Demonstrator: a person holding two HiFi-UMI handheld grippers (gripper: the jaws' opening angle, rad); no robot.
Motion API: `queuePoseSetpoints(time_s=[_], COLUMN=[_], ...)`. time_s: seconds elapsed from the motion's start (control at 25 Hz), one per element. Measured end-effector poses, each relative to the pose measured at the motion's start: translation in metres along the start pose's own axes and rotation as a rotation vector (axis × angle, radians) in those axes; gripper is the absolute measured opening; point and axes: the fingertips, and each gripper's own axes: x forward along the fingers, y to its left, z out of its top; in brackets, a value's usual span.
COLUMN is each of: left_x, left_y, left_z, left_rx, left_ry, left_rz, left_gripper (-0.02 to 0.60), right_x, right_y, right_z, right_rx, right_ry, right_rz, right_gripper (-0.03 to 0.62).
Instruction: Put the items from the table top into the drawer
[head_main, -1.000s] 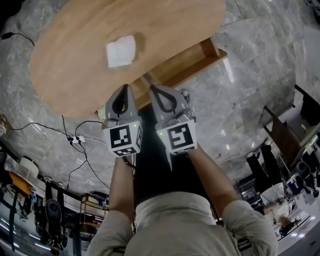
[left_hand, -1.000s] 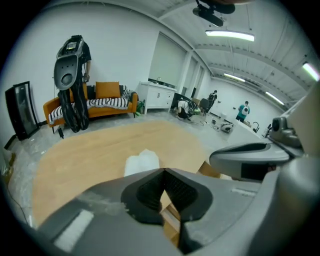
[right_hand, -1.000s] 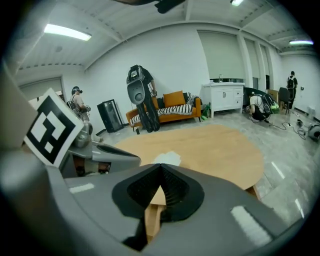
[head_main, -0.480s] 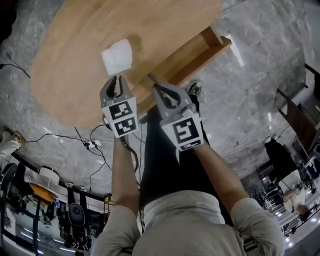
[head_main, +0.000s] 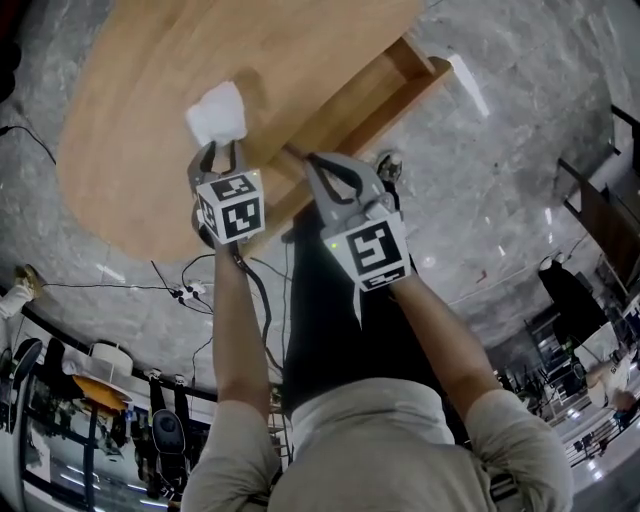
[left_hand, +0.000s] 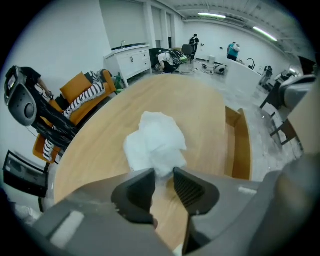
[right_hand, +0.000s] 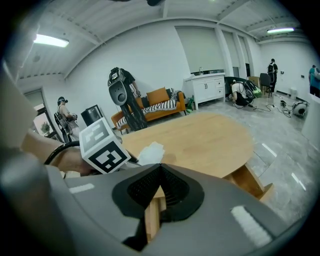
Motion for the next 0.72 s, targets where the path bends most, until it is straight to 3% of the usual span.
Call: queuePoseSetpoints(time_s=[0.16,0.36,0.6,0.72], left_x=[-0.007,-0.024,-0.033,-0.034], left_y=[-0.005,-0.022,-0.069,-0.101], left_z=[0.01,0.025,0.042,0.053], left_rx=[0.021,0.037,0.149,0.193], left_ry=[-0.065,-0.129,-0.175,-0.202], left_rz=[0.017,0.015,-0.015,-0.072], left_gripper=[0.072,0.061,0.058,0.058], right_x=[-0.008,-0.015,-0.031,-0.04], right_y=[-0.01,-0.018,-0.032,-0.047], right_z=[-0.008,-0.005,-0.014,-0.021], right_rx=[0.022,0.01,0.043,0.055], right_ry=[0.022,-0.01,0.004,-0.004], right_rz=[-0.014,-0.021,-0.039,-0.061], right_gripper=[0.006,0.008,0.008,0.006])
